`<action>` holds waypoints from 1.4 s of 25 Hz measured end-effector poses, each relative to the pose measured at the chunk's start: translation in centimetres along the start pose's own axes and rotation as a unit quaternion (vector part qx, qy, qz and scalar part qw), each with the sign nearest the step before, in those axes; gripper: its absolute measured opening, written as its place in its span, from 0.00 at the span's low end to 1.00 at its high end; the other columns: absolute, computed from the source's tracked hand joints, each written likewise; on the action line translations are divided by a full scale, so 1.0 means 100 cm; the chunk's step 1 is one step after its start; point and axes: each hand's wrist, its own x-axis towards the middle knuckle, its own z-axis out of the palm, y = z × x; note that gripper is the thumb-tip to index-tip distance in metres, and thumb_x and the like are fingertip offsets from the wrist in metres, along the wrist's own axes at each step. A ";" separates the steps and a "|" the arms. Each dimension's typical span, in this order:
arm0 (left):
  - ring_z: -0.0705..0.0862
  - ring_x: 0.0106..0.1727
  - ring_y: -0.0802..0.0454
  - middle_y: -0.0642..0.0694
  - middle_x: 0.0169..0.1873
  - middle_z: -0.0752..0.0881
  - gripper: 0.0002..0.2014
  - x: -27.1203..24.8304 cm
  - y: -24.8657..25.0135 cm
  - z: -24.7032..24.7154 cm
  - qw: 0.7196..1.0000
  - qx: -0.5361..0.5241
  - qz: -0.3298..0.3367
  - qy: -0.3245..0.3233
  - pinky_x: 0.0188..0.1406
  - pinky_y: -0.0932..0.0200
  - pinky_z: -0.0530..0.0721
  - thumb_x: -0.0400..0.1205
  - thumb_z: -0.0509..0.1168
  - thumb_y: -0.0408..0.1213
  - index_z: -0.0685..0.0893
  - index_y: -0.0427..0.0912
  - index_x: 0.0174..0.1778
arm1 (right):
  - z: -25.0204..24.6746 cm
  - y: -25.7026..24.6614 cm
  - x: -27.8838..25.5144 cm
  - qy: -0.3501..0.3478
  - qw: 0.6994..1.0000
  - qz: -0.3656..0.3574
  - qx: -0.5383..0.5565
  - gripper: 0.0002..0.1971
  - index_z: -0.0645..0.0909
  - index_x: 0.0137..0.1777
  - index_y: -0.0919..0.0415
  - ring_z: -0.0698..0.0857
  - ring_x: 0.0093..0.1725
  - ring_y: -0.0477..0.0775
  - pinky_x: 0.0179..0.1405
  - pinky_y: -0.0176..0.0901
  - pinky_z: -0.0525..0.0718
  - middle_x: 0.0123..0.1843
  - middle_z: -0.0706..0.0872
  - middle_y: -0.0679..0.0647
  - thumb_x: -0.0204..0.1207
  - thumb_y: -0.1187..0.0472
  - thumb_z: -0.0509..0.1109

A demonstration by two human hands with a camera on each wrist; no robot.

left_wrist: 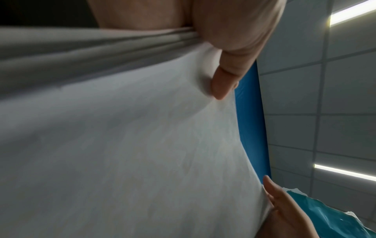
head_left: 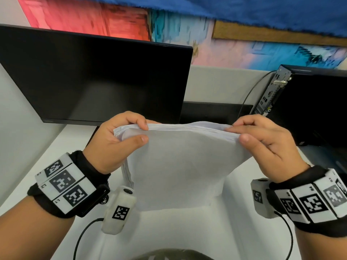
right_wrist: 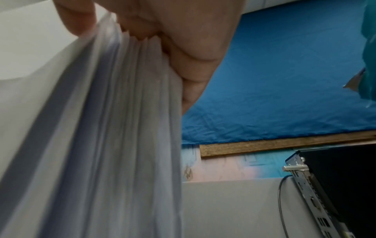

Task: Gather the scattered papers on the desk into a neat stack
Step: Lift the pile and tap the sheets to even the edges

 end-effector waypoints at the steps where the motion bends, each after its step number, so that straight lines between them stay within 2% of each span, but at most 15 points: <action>1: 0.88 0.52 0.51 0.57 0.48 0.91 0.09 0.000 0.000 0.000 1.000 0.004 0.000 -0.001 0.46 0.62 0.86 0.67 0.68 0.40 0.84 0.62 0.35 | 0.001 0.000 0.000 -0.003 1.000 0.012 0.024 0.19 0.86 0.52 0.49 0.81 0.54 0.39 0.54 0.28 0.76 0.52 0.84 0.47 0.78 0.46 0.54; 4: 0.88 0.53 0.51 0.57 0.48 0.91 0.09 -0.001 0.001 0.001 1.000 0.012 0.001 -0.003 0.47 0.62 0.85 0.67 0.67 0.40 0.84 0.62 0.35 | 0.005 0.001 0.003 0.050 0.997 0.036 0.036 0.19 0.87 0.48 0.53 0.83 0.52 0.39 0.54 0.30 0.77 0.48 0.87 0.49 0.77 0.55 0.52; 8: 0.88 0.54 0.48 0.56 0.49 0.91 0.08 0.000 0.000 0.002 1.000 0.020 0.000 0.007 0.50 0.57 0.86 0.67 0.68 0.41 0.84 0.62 0.35 | 0.016 0.000 0.009 0.128 0.990 0.055 0.016 0.15 0.89 0.44 0.58 0.81 0.46 0.27 0.51 0.20 0.75 0.42 0.87 0.47 0.74 0.57 0.59; 11: 0.87 0.54 0.42 0.46 0.49 0.90 0.08 0.001 0.000 0.005 0.999 0.023 -0.003 0.031 0.51 0.50 0.86 0.67 0.68 0.41 0.84 0.62 0.36 | 0.022 -0.003 0.008 0.123 0.990 0.060 0.008 0.12 0.85 0.50 0.51 0.79 0.48 0.25 0.50 0.17 0.73 0.45 0.85 0.42 0.73 0.50 0.64; 14: 0.88 0.51 0.49 0.50 0.48 0.90 0.14 0.001 0.000 0.010 0.998 0.032 0.015 0.055 0.47 0.57 0.87 0.66 0.69 0.42 0.81 0.66 0.43 | 0.021 -0.006 0.007 0.041 0.996 0.077 -0.024 0.29 0.78 0.61 0.42 0.79 0.50 0.27 0.54 0.18 0.73 0.50 0.81 0.33 0.59 0.34 0.70; 16: 0.89 0.51 0.53 0.54 0.48 0.91 0.21 0.001 -0.003 0.011 0.998 -0.005 0.004 0.058 0.44 0.63 0.87 0.65 0.72 0.41 0.79 0.66 0.51 | 0.020 -0.007 0.007 -0.003 0.994 0.076 -0.078 0.33 0.81 0.61 0.41 0.82 0.48 0.33 0.55 0.31 0.81 0.49 0.83 0.34 0.55 0.31 0.69; 18: 0.90 0.48 0.57 0.58 0.45 0.91 0.18 0.001 -0.006 0.011 0.996 0.013 -0.017 0.084 0.42 0.66 0.86 0.66 0.73 0.40 0.83 0.64 0.49 | 0.019 -0.011 0.007 -0.025 0.990 0.069 -0.117 0.32 0.85 0.58 0.45 0.85 0.46 0.43 0.50 0.49 0.86 0.47 0.87 0.39 0.57 0.29 0.66; 21: 0.89 0.42 0.63 0.64 0.37 0.90 0.10 0.004 -0.006 0.018 0.989 0.107 -0.015 0.103 0.40 0.70 0.83 0.71 0.72 0.35 0.88 0.59 0.39 | 0.016 -0.023 0.009 -0.043 0.971 0.055 -0.229 0.39 0.81 0.61 0.43 0.82 0.60 0.50 0.65 0.61 0.74 0.55 0.87 0.41 0.54 0.23 0.61; 24: 0.88 0.42 0.65 0.66 0.34 0.90 0.11 0.011 0.006 0.040 0.985 0.150 0.049 0.065 0.42 0.73 0.81 0.74 0.71 0.31 0.88 0.54 0.41 | 0.020 -0.043 0.018 -0.073 0.947 0.006 -0.313 0.40 0.74 0.67 0.42 0.76 0.71 0.52 0.69 0.70 0.64 0.64 0.84 0.43 0.54 0.27 0.65; 27: 0.87 0.42 0.62 0.63 0.38 0.88 0.10 0.016 0.016 0.062 0.968 0.202 0.149 0.020 0.43 0.74 0.80 0.73 0.71 0.29 0.88 0.50 0.45 | 0.031 -0.054 0.028 -0.103 0.964 -0.001 -0.244 0.17 0.83 0.52 0.45 0.88 0.50 0.59 0.48 0.52 0.79 0.43 0.90 0.48 0.63 0.46 0.66; 29: 0.87 0.40 0.66 0.64 0.37 0.88 0.11 0.019 0.013 0.063 0.978 0.158 0.134 0.016 0.41 0.75 0.79 0.71 0.73 0.31 0.88 0.49 0.46 | 0.029 -0.054 0.026 -0.088 0.976 -0.004 -0.201 0.08 0.85 0.41 0.49 0.87 0.37 0.59 0.34 0.48 0.82 0.34 0.88 0.48 0.67 0.51 0.66; 31: 0.83 0.39 0.76 0.71 0.32 0.84 0.11 0.019 0.000 0.055 0.972 0.218 0.085 -0.031 0.41 0.81 0.75 0.70 0.74 0.36 0.88 0.58 0.44 | 0.016 -0.049 0.019 -0.022 0.985 -0.046 -0.162 0.06 0.88 0.40 0.51 0.88 0.37 0.53 0.34 0.45 0.84 0.34 0.90 0.47 0.69 0.55 0.68; 32: 0.82 0.38 0.78 0.72 0.28 0.82 0.10 0.017 -0.011 0.047 0.950 0.300 0.047 -0.074 0.40 0.81 0.74 0.70 0.73 0.40 0.87 0.64 0.38 | 0.008 -0.047 0.015 0.002 0.990 -0.060 -0.130 0.07 0.89 0.40 0.52 0.88 0.39 0.47 0.37 0.41 0.84 0.36 0.91 0.46 0.70 0.57 0.68; 34: 0.84 0.35 0.66 0.61 0.26 0.85 0.07 0.008 -0.035 0.022 0.915 0.375 -0.080 -0.127 0.36 0.69 0.79 0.67 0.74 0.45 0.84 0.62 0.27 | -0.010 -0.039 0.003 0.026 0.996 -0.062 -0.057 0.10 0.89 0.41 0.50 0.86 0.41 0.38 0.41 0.29 0.81 0.38 0.89 0.38 0.70 0.64 0.67; 35: 0.86 0.35 0.59 0.54 0.29 0.88 0.04 0.001 -0.047 0.009 0.913 0.356 -0.154 -0.124 0.37 0.58 0.84 0.63 0.75 0.48 0.86 0.57 0.29 | -0.019 -0.033 -0.003 0.036 0.998 -0.042 -0.028 0.15 0.87 0.41 0.44 0.86 0.41 0.34 0.43 0.25 0.80 0.37 0.88 0.32 0.68 0.67 0.68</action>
